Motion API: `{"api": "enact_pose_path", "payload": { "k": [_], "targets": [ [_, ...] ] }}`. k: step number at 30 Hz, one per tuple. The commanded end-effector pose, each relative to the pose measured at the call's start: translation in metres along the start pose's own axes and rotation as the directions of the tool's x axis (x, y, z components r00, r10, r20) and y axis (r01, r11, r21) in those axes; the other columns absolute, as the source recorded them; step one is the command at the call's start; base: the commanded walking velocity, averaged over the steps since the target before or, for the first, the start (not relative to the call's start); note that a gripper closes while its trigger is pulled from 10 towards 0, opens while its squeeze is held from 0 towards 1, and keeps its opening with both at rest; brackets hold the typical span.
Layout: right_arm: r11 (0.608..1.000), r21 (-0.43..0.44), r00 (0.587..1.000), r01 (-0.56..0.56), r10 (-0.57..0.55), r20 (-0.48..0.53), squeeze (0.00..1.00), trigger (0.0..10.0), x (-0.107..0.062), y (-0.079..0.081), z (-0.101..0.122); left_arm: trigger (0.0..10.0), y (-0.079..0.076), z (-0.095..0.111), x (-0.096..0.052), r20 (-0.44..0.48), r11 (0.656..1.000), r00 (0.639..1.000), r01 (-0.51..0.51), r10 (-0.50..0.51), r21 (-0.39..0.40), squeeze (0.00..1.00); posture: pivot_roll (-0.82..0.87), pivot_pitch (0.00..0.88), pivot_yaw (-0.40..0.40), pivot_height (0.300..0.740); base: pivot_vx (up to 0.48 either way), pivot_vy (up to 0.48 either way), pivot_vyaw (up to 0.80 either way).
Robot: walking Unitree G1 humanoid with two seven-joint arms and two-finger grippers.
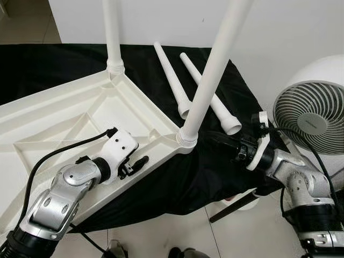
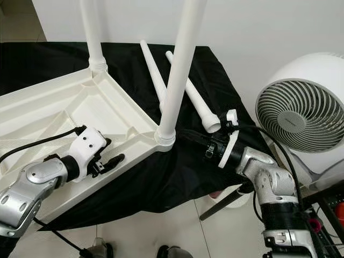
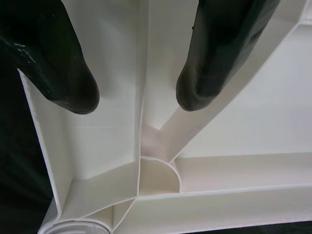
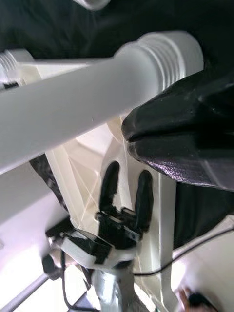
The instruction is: Building children table
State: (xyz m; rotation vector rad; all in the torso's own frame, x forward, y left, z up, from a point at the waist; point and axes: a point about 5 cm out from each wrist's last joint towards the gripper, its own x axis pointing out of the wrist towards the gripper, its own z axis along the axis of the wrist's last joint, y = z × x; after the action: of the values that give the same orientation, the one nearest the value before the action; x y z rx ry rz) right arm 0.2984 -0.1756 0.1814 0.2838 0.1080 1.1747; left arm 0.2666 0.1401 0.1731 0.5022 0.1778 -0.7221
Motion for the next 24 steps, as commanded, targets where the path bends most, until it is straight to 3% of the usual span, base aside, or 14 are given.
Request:
{"api": "enact_pose_path", "payload": {
  "k": [1, 13, 19, 20, 21, 22, 23, 24],
  "targets": [
    [1.000, 0.015, 1.000, -0.024, 0.025, -0.016, 0.00, 10.0, -0.003, -0.002, -0.001, 10.0, -0.002, 0.000, -0.001, -0.031, 1.000, 0.999, -0.009, 0.010, 0.017, 0.00, 0.15, 0.182, -0.105, 0.740, 0.000, 0.000, 0.00],
    [0.998, 0.001, 0.998, -0.058, 0.058, -0.017, 0.00, 10.0, 0.006, -0.015, 0.009, 10.0, 0.007, -0.008, -0.009, -0.169, 0.995, 0.982, -0.073, 0.083, 0.061, 0.00, 0.16, 0.185, -0.106, 0.740, 0.000, 0.000, 0.00],
    [0.997, 0.002, 0.996, -0.079, 0.079, -0.029, 0.00, 10.0, 0.007, -0.016, 0.007, 10.0, 0.012, -0.010, -0.018, -0.217, 0.995, 0.971, -0.091, 0.097, 0.038, 0.00, 0.17, 0.184, -0.103, 0.740, 0.000, 0.000, 0.00],
    [0.997, 0.002, 0.996, -0.080, 0.080, -0.030, 0.00, 10.0, 0.007, -0.017, 0.007, 8.7, 0.012, -0.011, -0.019, -0.226, 0.995, 0.969, -0.092, 0.098, 0.038, 0.00, 0.17, 0.184, -0.103, 0.740, 0.000, 0.000, 0.00],
    [0.997, 0.001, 0.996, -0.084, 0.084, -0.029, 0.00, 10.0, 0.008, -0.017, 0.007, 5.1, 0.012, -0.011, -0.020, -0.232, 0.995, 0.968, -0.091, 0.097, 0.036, 0.00, 0.17, 0.183, -0.101, 0.740, 0.000, 0.000, 0.00],
    [0.997, 0.001, 0.996, -0.084, 0.084, -0.029, 0.00, 10.0, 0.008, -0.017, 0.007, 5.1, 0.012, -0.011, -0.020, -0.232, 0.995, 0.968, -0.091, 0.097, 0.036, 0.00, 0.17, 0.183, -0.101, 0.740, 0.000, 0.000, 0.00],
    [0.996, 0.000, 0.996, -0.085, 0.085, -0.027, 0.00, 10.0, 0.008, -0.019, 0.008, 0.0, 0.011, -0.011, -0.022, -0.242, 0.995, 0.965, -0.089, 0.097, 0.043, 0.00, 0.17, 0.182, -0.100, 0.740, 0.000, 0.000, 0.00],
    [0.996, 0.000, 0.996, -0.085, 0.085, -0.027, 0.00, 10.0, 0.008, -0.019, 0.008, 0.0, 0.011, -0.011, -0.022, -0.242, 0.995, 0.965, -0.089, 0.097, 0.043, 0.00, 0.17, 0.182, -0.100, 0.740, 0.000, 0.000, 0.00]
  ]
}}
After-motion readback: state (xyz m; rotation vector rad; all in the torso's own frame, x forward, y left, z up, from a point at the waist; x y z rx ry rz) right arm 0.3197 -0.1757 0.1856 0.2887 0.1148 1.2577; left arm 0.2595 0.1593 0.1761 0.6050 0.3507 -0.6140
